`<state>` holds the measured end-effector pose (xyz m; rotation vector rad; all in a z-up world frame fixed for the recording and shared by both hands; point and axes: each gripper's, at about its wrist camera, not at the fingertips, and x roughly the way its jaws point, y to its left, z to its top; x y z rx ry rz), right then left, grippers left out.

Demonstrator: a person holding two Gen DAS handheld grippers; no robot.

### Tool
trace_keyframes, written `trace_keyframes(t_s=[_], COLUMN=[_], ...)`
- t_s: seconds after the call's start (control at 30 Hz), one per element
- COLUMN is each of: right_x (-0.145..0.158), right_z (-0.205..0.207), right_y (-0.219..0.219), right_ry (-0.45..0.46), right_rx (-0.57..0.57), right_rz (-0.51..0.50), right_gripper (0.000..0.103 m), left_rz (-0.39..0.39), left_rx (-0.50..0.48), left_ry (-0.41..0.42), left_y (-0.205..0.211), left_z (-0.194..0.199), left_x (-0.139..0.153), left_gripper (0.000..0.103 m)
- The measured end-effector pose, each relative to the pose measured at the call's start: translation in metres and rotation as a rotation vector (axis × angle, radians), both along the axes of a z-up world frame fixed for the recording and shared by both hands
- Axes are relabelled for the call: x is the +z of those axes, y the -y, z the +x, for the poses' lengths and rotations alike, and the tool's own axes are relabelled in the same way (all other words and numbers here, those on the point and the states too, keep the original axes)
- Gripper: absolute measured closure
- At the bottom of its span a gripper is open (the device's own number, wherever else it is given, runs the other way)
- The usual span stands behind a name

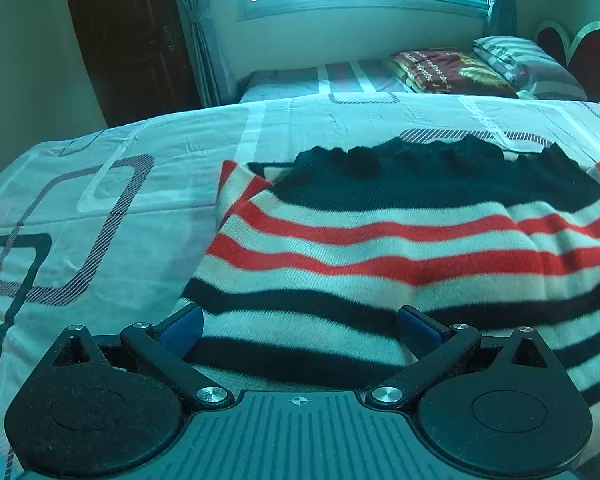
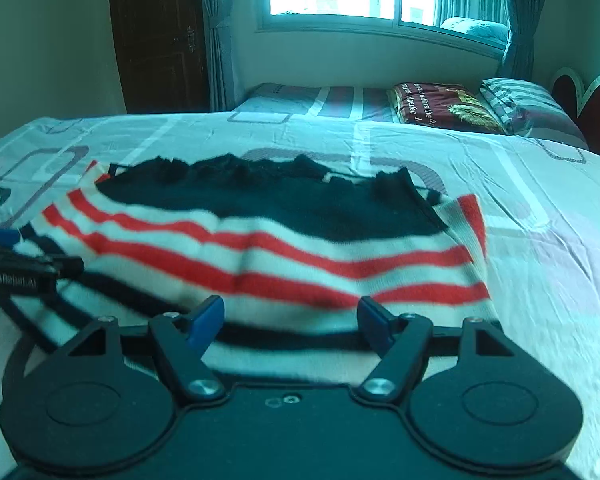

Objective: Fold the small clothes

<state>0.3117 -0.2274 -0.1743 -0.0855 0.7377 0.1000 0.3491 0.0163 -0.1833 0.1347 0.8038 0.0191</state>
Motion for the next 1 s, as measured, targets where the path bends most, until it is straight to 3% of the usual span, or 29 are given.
trace_keyframes(t_s=[0.17, 0.33, 0.5, 0.73, 1.0], right_x=[-0.015, 0.001, 0.023, 0.038, 0.026], right_z=[-0.008, -0.017, -0.015, 0.015, 0.062], right_y=[0.005, 0.012, 0.011, 0.003, -0.007], right_ry=[-0.034, -0.015, 0.039, 0.072, 0.049], right_rx=[-0.019, -0.057, -0.049, -0.039, -0.034], right_rz=[-0.05, 0.04, 0.066, 0.102, 0.108], right_gripper=[0.031, 0.031, 0.031, 0.031, 0.031], left_rz=[0.016, -0.001, -0.011, -0.021, 0.015], left_rx=[-0.003, -0.003, -0.028, -0.019, 0.002], left_ry=[-0.013, -0.003, 0.029, 0.071, 0.055], left_y=[-0.003, -0.001, 0.006, 0.016, 0.03], left_z=[-0.006, -0.011, -0.01, 0.018, 0.053], left_x=[-0.008, 0.004, 0.022, 0.037, 0.023], left_gripper=[0.001, 0.001, 0.001, 0.001, 0.001])
